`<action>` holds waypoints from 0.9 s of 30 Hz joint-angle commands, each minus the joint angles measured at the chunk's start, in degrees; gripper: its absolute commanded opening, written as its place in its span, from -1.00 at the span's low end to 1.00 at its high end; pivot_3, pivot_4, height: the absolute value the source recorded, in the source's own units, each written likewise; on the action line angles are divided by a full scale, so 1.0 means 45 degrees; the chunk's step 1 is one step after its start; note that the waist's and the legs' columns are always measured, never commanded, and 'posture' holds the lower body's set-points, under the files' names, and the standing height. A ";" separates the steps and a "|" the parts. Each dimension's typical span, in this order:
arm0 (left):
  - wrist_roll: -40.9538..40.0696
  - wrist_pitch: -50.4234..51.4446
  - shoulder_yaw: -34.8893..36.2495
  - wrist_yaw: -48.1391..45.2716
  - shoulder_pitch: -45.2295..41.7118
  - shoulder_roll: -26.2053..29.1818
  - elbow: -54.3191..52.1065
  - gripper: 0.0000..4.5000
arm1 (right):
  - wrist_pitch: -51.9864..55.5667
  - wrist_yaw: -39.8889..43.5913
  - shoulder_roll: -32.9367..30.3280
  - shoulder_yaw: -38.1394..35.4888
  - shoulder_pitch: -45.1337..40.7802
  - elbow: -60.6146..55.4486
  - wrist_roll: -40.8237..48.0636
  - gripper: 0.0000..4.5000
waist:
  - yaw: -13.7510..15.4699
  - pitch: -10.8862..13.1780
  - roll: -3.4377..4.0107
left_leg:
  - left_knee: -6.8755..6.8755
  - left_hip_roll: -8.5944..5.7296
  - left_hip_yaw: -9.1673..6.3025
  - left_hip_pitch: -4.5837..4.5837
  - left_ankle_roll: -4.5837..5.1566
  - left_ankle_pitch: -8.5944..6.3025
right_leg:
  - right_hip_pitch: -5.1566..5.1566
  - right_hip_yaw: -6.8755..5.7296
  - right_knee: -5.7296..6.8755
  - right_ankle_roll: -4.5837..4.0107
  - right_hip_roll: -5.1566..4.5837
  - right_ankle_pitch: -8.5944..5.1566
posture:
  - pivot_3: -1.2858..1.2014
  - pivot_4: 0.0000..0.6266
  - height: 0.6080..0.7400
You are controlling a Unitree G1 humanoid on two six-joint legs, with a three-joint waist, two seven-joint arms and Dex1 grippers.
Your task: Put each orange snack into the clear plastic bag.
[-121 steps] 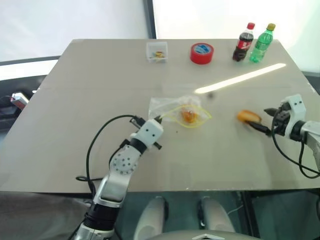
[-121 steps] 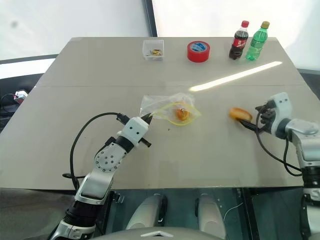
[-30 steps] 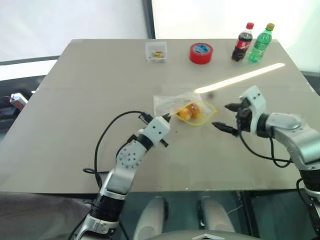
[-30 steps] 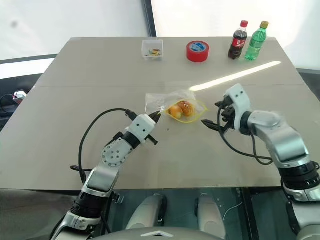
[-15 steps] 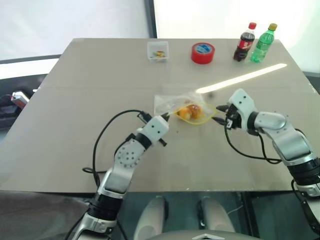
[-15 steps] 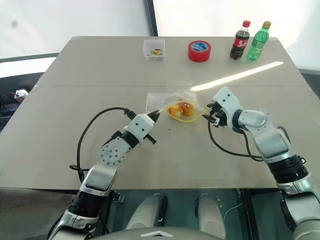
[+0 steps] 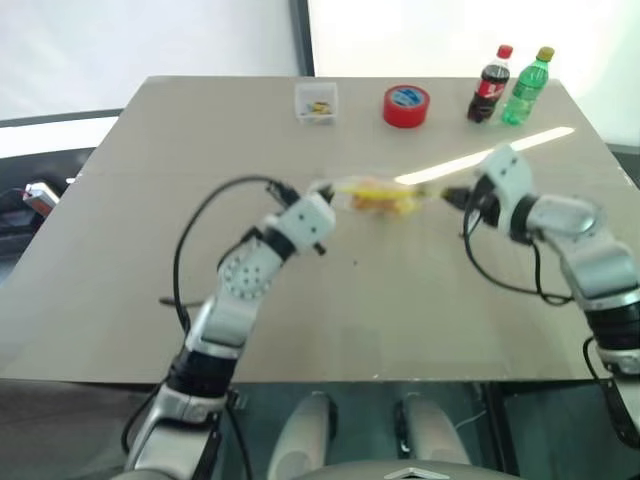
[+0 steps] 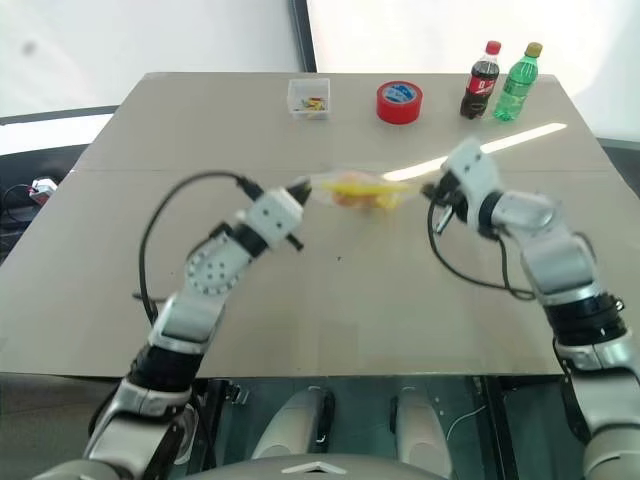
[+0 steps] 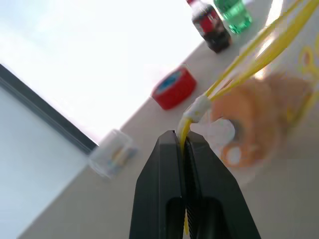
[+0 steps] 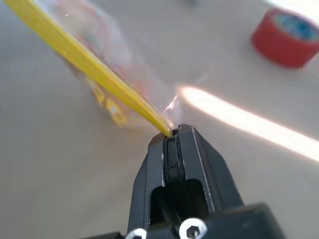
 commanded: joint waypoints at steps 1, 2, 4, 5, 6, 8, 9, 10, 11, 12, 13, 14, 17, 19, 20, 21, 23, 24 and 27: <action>-0.0312 0.0186 0.0645 -0.0097 -0.1103 0.0217 -0.0279 -1.00 | 0.0279 -0.0281 -0.0453 -0.1237 -0.0954 0.0098 0.0087 -0.99 | -0.0003 0.0000 0.0000 | -0.0005 -0.0001 0.0002 -0.0001 0.0001 -0.0001 | 0.0000 0.0000 -0.0003 0.0000 -0.0001 0.0000 | 0.03 -0.52 1.00; -0.0349 0.0247 0.0595 -0.0156 -0.1365 0.0190 -0.0245 -1.00 | 0.0365 -0.0306 -0.0448 -0.1309 -0.1145 0.0109 0.0134 -0.99 | -0.0005 0.0000 0.0000 | -0.0009 -0.0001 0.0003 -0.0008 0.0001 -0.0001 | -0.0008 0.0001 -0.0006 0.0000 -0.0002 -0.0001 | 0.03 -0.52 1.00; -0.0337 0.0259 0.0377 -0.0264 -0.1551 0.0123 -0.0224 -1.00 | 0.0343 -0.0207 -0.0464 -0.1271 -0.1103 0.0089 0.0094 -0.99 | -0.0025 0.0000 0.0000 | -0.0025 0.0002 0.0002 -0.0019 -0.0001 0.0000 | -0.0022 0.0002 -0.0023 -0.0001 -0.0001 -0.0001 | 0.03 -0.52 1.00; -0.0296 0.0227 0.0233 -0.0320 -0.1531 0.0092 -0.0222 -1.00 | 0.0220 -0.0114 -0.0521 -0.1187 -0.0938 0.0085 0.0015 -0.99 | -0.0029 -0.0001 0.0000 | -0.0038 0.0003 0.0005 -0.0019 -0.0001 0.0000 | -0.0024 0.0004 -0.0039 -0.0001 -0.0001 -0.0002 | 0.03 -0.52 1.00; -0.0237 0.0171 0.0060 -0.0409 -0.1414 0.0077 -0.0244 -1.00 | 0.0016 0.0095 -0.0668 -0.1050 -0.0637 0.0014 -0.0070 -0.88 | -0.0019 -0.0001 0.0000 | -0.0047 0.0004 0.0007 -0.0021 -0.0001 -0.0001 | -0.0023 0.0006 -0.0056 -0.0001 -0.0001 -0.0002 | 0.03 -0.52 1.00; -0.0208 0.0144 -0.0180 -0.0568 -0.1137 0.0030 -0.0322 -1.00 | -0.0205 0.0597 -0.0982 -0.0884 -0.0030 -0.0308 -0.0060 -0.60 | 0.0006 0.0000 0.0000 | -0.0046 0.0003 0.0009 -0.0048 0.0000 -0.0001 | -0.0032 -0.0001 -0.0074 -0.0001 -0.0002 -0.0001 | 0.03 -0.52 1.00; -0.0236 0.0170 -0.0226 -0.0630 -0.1019 0.0013 -0.0390 -1.00 | -0.0209 0.0792 -0.1106 -0.0856 0.0193 -0.0504 -0.0021 -0.41 | 0.0014 -0.0001 0.0000 | -0.0041 0.0000 0.0009 -0.0070 0.0000 -0.0001 | -0.0048 -0.0001 -0.0076 -0.0001 -0.0009 -0.0001 | 0.03 -0.52 1.00; -0.0244 0.0226 -0.0271 -0.0677 -0.0895 0.0000 -0.0490 -1.00 | -0.0407 0.1428 -0.1559 -0.0715 0.0591 -0.0953 0.0028 -0.22 | 0.0013 -0.0001 0.0000 | -0.0026 -0.0002 0.0009 -0.0093 0.0001 -0.0001 | -0.0063 -0.0008 -0.0075 0.0000 -0.0012 -0.0001 | 0.03 -0.52 1.00; -0.0229 0.0264 -0.0307 -0.0706 -0.0787 -0.0015 -0.0591 -1.00 | -0.0684 0.1988 -0.2022 -0.0594 0.0955 -0.1336 -0.0025 0.00 | 0.0030 0.0000 0.0001 | -0.0003 -0.0002 0.0008 -0.0141 0.0001 -0.0001 | -0.0105 -0.0013 -0.0067 0.0001 -0.0012 0.0001 | 0.03 -0.52 1.00; -0.0201 0.0296 -0.0327 -0.0724 -0.0680 -0.0013 -0.0707 -1.00 | -0.1090 0.2223 -0.2529 -0.0459 0.1227 -0.1539 -0.0420 0.20 | 0.0047 0.0001 0.0000 | 0.0021 -0.0007 0.0004 -0.0202 0.0000 0.0000 | -0.0165 -0.0012 -0.0035 0.0006 -0.0018 0.0003 | 0.03 -0.52 1.00; -0.0168 0.0319 -0.0336 -0.0742 -0.0594 -0.0015 -0.0796 -1.00 | -0.1643 0.2372 -0.3007 -0.0322 0.1428 -0.1641 -0.0881 0.20 | 0.0041 0.0001 0.0001 | 0.0035 -0.0013 0.0006 -0.0229 -0.0006 0.0004 | -0.0198 -0.0004 -0.0008 0.0006 -0.0022 0.0004 | 0.03 -0.52 1.00; -0.0122 0.0350 -0.0349 -0.0739 -0.0503 -0.0029 -0.0880 -1.00 | -0.1900 0.2555 -0.3339 -0.0395 0.1491 -0.1793 -0.0952 0.20 | 0.0036 0.0001 0.0000 | 0.0037 -0.0017 0.0011 -0.0231 -0.0005 0.0004 | -0.0206 0.0001 0.0001 0.0006 -0.0023 0.0004 | 0.03 -0.52 1.00; -0.0054 0.0498 -0.0352 -0.0704 -0.0326 -0.0080 -0.1027 -1.00 | -0.1533 0.2984 -0.3335 -0.0594 0.1093 -0.2457 -0.0244 0.20 | -0.0059 0.0000 0.0000 | 0.0034 -0.0009 0.0021 -0.0203 0.0003 -0.0001 | -0.0198 0.0006 0.0016 0.0011 -0.0016 0.0007 | 0.03 -0.52 1.00; 0.0018 0.0558 -0.0417 -0.0680 -0.0218 -0.0117 -0.1094 -1.00 | -0.0962 0.3048 -0.2701 -0.0408 0.0511 -0.3094 0.0324 0.20 | -0.0152 0.0000 0.0001 | 0.0030 0.0006 0.0022 -0.0178 0.0002 -0.0001 | -0.0192 0.0019 0.0028 0.0010 0.0003 0.0008 | 0.03 -0.52 1.00; 0.0065 0.0545 -0.0465 -0.0691 -0.0217 -0.0129 -0.1098 -1.00 | -0.0672 0.2923 -0.2136 -0.0179 0.0194 -0.3320 0.0557 0.20 | -0.0205 0.0000 0.0001 | 0.0030 0.0012 0.0021 -0.0173 0.0002 -0.0001 | -0.0190 0.0020 0.0031 0.0009 0.0010 0.0009 | 0.03 -0.52 1.00; 0.0101 0.0536 -0.0489 -0.0707 -0.0222 -0.0144 -0.1098 -1.00 | -0.0447 0.2828 -0.1749 -0.0038 -0.0002 -0.3453 0.0688 0.20 | -0.0270 0.0000 0.0000 | 0.0033 0.0015 0.0017 -0.0175 0.0000 0.0001 | -0.0190 0.0013 0.0042 0.0008 0.0019 0.0010 | 0.03 -0.52 1.00; 0.0091 0.0518 -0.0513 -0.0742 -0.0298 -0.0223 -0.1057 -1.00 | -0.0531 0.2359 -0.0633 0.0581 -0.0400 -0.3268 0.0372 0.20 | -0.0287 -0.0006 -0.0009 | 0.0039 0.0027 0.0010 -0.0177 -0.0004 0.0005 | -0.0190 0.0008 0.0046 -0.0009 0.0034 0.0022 | 0.03 -0.52 1.00; 0.0071 0.0520 -0.0518 -0.0743 -0.0323 -0.0250 -0.1042 -1.00 | -0.0643 0.2204 -0.0328 0.0759 -0.0495 -0.3140 0.0160 0.20 | -0.0286 -0.0007 -0.0010 | 0.0045 0.0027 0.0008 -0.0174 -0.0006 0.0007 | -0.0187 0.0005 0.0050 -0.0008 0.0036 0.0026 | 0.03 -0.52 1.00; 0.0070 0.0441 -0.0576 -0.0888 -0.0449 -0.0175 -0.0920 -1.00 | -0.2712 0.1399 0.0536 0.1571 -0.0953 -0.2108 -0.1266 0.20 | -0.0180 -0.0007 -0.0011 | 0.0054 0.0013 0.0005 -0.0191 -0.0010 0.0010 | -0.0187 -0.0002 0.0039 -0.0001 0.0027 0.0034 | 0.03 -0.52 1.00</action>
